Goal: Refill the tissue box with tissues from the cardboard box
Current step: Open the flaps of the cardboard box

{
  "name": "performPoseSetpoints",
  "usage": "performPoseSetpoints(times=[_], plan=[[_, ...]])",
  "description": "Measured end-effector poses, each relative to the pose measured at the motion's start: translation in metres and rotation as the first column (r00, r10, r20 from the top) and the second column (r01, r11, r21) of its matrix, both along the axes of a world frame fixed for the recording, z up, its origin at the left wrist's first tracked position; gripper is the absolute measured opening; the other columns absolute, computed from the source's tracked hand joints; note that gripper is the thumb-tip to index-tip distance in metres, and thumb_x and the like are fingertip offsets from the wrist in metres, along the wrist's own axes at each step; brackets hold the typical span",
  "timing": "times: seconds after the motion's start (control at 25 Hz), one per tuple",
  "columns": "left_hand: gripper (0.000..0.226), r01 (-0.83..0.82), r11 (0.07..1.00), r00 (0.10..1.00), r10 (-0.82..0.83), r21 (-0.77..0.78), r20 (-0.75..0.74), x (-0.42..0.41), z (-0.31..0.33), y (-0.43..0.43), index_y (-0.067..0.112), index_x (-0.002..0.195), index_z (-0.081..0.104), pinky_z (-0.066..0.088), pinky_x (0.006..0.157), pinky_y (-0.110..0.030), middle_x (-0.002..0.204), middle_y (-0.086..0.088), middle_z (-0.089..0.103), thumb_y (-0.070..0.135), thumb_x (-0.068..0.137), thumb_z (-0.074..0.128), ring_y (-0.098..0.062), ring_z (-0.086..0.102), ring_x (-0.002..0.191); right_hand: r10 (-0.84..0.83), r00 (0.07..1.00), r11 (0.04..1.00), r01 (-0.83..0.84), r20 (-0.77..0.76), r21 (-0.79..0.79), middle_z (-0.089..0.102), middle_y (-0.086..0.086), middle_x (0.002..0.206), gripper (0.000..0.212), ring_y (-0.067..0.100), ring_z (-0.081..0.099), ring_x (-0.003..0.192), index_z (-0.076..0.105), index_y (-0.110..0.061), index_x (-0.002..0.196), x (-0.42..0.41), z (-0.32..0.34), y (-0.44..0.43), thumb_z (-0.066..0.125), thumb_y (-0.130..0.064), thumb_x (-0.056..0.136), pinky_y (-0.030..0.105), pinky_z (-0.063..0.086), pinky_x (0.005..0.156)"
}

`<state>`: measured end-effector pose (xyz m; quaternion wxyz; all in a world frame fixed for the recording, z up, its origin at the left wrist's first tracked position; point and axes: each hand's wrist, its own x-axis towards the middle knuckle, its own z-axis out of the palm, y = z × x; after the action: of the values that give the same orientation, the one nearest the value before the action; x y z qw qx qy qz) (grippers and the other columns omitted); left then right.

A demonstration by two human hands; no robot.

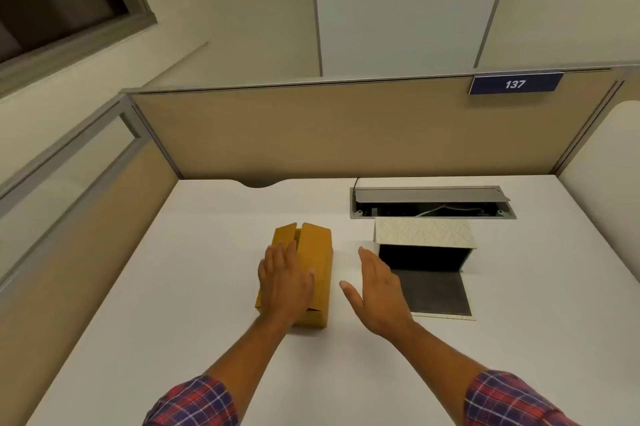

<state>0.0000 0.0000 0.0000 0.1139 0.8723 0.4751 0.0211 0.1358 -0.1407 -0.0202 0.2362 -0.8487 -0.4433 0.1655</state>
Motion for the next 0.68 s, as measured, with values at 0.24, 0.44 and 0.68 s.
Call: performPoseSetpoints(times=[0.24, 0.44, 0.68], plan=[[0.087, -0.163, 0.934, 0.971, 0.209, -0.319, 0.115, -0.038, -0.005, 0.028, 0.017, 0.162, 0.019, 0.047, 0.113, -0.057, 0.168, -0.012, 0.03, 0.053, 0.096, 0.063, -0.038, 0.043, 0.148, -0.006, 0.999, 0.999, 0.005, -0.043, -0.034, 0.01, 0.003, 0.174, 0.087, 0.027, 0.014, 0.159, 0.004, -0.025, 0.163, -0.044, 0.0, 0.042, 0.03, -0.072, 0.096, 0.05, 0.022, 0.124], [0.071, -0.164, 0.793, 0.859, 0.406, -0.586, 0.31, -0.06, 0.009, 0.057, 0.022, 0.161, 0.028, 0.056, 0.099, -0.045, 0.145, -0.013, 0.06, 0.033, 0.101, 0.064, -0.035, 0.062, 0.127, -0.023, 0.999, 0.996, 0.019, -0.044, -0.09, 0.006, 0.005, 0.174, 0.094, 0.031, 0.015, 0.158, 0.0, -0.025, 0.162, -0.077, 0.003, 0.071, 0.04, -0.074, 0.092, 0.054, 0.026, 0.123], [0.058, -0.186, 0.788, 0.784, 0.479, -0.587, 0.394, -0.093, 0.005, 0.09, 0.018, 0.155, 0.041, 0.058, 0.072, -0.033, 0.093, 0.0, 0.062, 0.009, 0.101, 0.059, -0.017, 0.063, 0.083, -0.071, 0.991, 0.984, 0.05, -0.116, -0.169, 0.003, 0.009, 0.173, 0.107, 0.037, 0.027, 0.152, -0.004, -0.025, 0.161, -0.098, 0.006, 0.089, 0.066, -0.06, 0.087, 0.054, 0.04, 0.115]])
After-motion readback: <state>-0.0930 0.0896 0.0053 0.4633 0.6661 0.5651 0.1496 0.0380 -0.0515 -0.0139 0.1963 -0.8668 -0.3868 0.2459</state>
